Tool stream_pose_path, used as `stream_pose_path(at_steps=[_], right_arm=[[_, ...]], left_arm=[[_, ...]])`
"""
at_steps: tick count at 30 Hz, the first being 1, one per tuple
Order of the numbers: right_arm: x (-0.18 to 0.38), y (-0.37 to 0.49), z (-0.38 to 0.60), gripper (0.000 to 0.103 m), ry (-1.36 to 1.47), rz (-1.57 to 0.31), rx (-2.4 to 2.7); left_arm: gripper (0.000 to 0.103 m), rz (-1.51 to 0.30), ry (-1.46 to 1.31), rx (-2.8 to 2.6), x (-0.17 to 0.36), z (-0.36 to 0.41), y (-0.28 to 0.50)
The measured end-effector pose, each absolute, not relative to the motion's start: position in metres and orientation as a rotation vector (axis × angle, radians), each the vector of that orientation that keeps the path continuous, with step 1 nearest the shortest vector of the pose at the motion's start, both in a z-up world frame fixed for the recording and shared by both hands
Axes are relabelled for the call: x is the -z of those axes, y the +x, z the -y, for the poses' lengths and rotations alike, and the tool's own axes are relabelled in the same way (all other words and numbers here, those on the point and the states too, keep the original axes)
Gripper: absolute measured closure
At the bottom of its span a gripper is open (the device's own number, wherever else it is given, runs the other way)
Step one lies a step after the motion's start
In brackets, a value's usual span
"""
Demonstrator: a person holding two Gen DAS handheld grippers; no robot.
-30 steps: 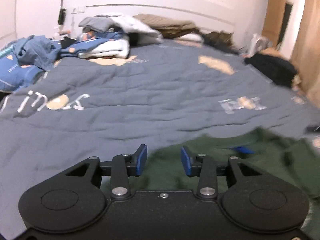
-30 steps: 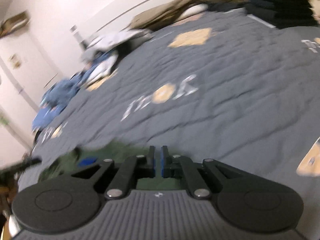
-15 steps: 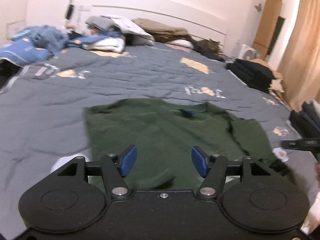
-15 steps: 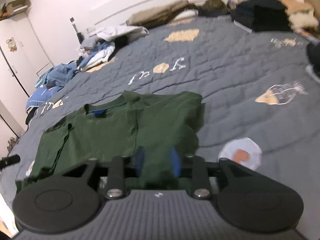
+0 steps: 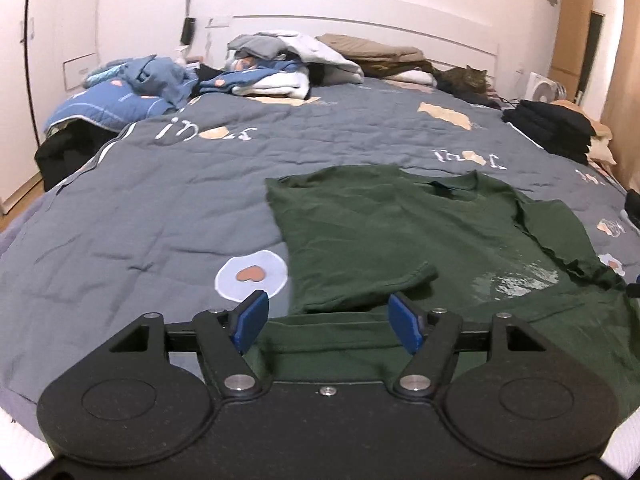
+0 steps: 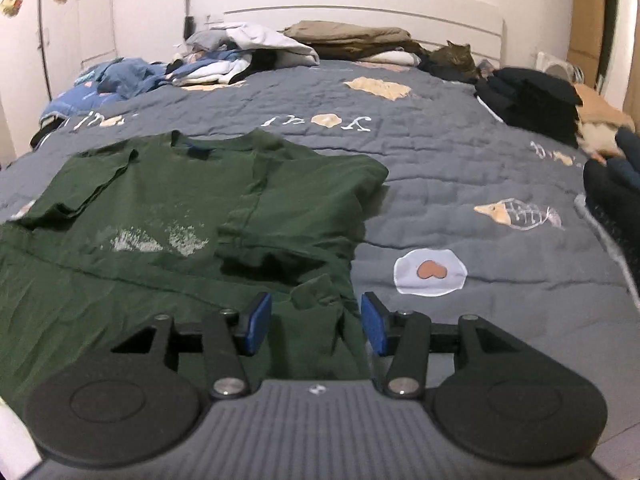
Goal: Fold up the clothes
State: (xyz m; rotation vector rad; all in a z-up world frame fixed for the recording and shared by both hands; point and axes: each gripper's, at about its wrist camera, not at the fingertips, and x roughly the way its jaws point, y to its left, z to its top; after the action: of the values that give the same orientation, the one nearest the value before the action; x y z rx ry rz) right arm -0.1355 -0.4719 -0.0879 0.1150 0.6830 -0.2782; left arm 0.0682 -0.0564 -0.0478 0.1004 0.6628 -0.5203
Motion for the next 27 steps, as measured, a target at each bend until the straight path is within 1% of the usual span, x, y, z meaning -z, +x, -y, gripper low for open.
stream_pose_path(at_steps=[5,8,13,17,20,23,25,26,27], right_arm=[[0.095,-0.130,0.485,0.054,0.276,-0.680,0.278],[0.096,-0.127,0.488,0.054,0.316,-0.682,0.278],[0.098,-0.123,0.493,0.054,0.384,-0.685,0.277],[0.099,-0.119,0.496,0.054,0.420,-0.693,0.279],[0.101,-0.116,0.495,0.054,0.408,-0.713,0.283],[0.105,-0.112,0.493,0.055,0.393,-0.732,0.275],[0.107,-0.112,0.492,0.063,0.392,-0.738,0.279],[0.109,-0.112,0.492,0.068,0.393,-0.741,0.281],[0.109,-0.112,0.493,0.078,0.407,-0.746,0.284]], left_arm=[[0.038,-0.702,0.114,0.489,0.057,0.049,0.077],[0.038,-0.736,0.123,0.477,0.064,0.044,0.082],[0.038,-0.821,0.030,0.427,0.071,0.028,0.099],[0.040,-0.869,-0.047,0.406,0.074,0.016,0.110],[0.047,-0.886,-0.029,0.422,0.077,0.021,0.111],[0.048,-0.899,0.004,0.438,0.081,0.029,0.111],[0.051,-0.901,0.010,0.443,0.082,0.032,0.111],[0.058,-0.904,0.008,0.450,0.083,0.033,0.111],[0.067,-0.909,0.005,0.459,0.084,0.034,0.111]])
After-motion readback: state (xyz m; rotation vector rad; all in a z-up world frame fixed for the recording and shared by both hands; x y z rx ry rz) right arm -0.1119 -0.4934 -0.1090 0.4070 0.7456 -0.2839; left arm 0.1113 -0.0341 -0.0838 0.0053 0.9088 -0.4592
